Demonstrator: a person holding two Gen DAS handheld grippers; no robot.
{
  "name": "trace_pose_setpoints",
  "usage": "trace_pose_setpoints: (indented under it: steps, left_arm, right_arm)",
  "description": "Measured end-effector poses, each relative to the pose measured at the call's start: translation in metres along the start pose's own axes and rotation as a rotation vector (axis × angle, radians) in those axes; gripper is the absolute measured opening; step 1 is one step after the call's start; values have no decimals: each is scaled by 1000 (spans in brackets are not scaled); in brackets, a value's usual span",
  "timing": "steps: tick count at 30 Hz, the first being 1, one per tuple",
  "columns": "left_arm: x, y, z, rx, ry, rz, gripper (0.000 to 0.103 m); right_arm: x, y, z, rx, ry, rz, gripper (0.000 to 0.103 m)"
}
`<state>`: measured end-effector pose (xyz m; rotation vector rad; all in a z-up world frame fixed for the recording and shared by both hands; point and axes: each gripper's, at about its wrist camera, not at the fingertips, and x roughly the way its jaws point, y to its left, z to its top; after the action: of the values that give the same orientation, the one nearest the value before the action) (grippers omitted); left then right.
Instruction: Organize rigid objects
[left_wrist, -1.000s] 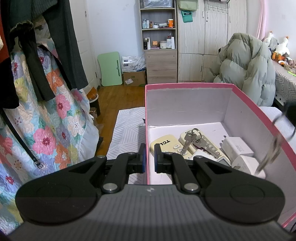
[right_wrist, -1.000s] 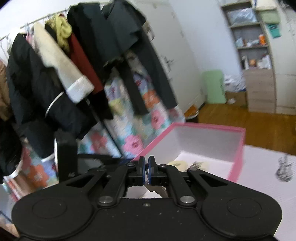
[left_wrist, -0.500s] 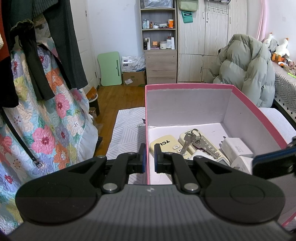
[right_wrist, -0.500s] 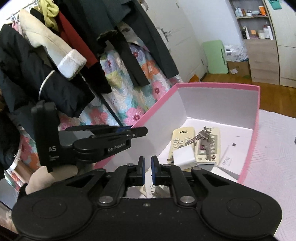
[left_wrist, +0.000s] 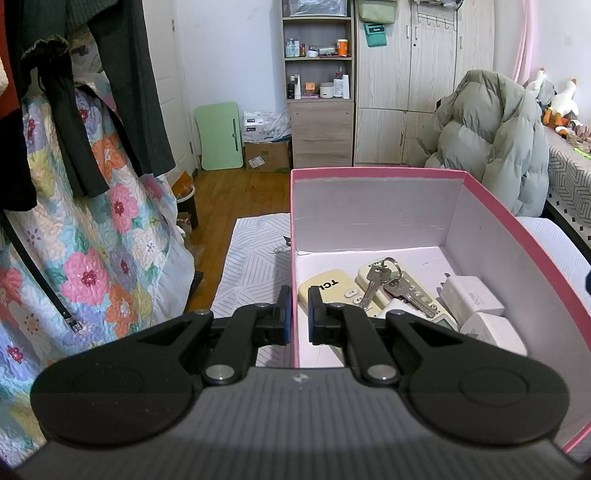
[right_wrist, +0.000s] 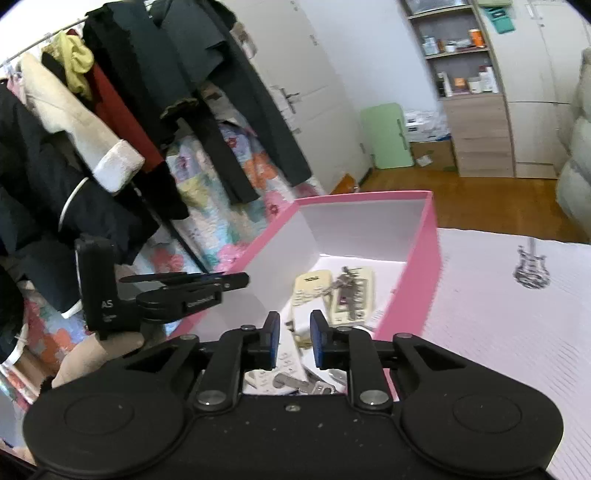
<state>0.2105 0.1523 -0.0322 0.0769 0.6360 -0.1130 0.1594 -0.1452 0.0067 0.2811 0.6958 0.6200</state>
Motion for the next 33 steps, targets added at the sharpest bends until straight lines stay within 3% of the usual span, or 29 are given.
trace_pose_setpoints:
  steps: [7,12,14,16,17,21,33]
  left_arm:
    - [3,-6,3,29,32,22,6]
    - [-4,-8,11,32,77,19,15]
    - [-17,-8,14,22,58,18,21]
    - [-33,-10,19,12,44,23,46]
    - [-42,-12,21,16,37,35,50]
    - [-68,-28,24,61,33,76,58]
    - [-109,-63,16,17,86,26,91]
  right_arm:
    - [-16,-3,-5,22,-16,-42,28]
    - [-30,6,-7,-15,-23,-83,33]
    - [-36,8,-6,-27,-28,-101,36]
    - [-41,11,-5,-34,-34,-114,40]
    - [-45,12,-5,-40,-35,-119,42]
    - [-54,17,-3,-61,-45,-142,45]
    - [-79,26,-10,-59,-102,-174,63]
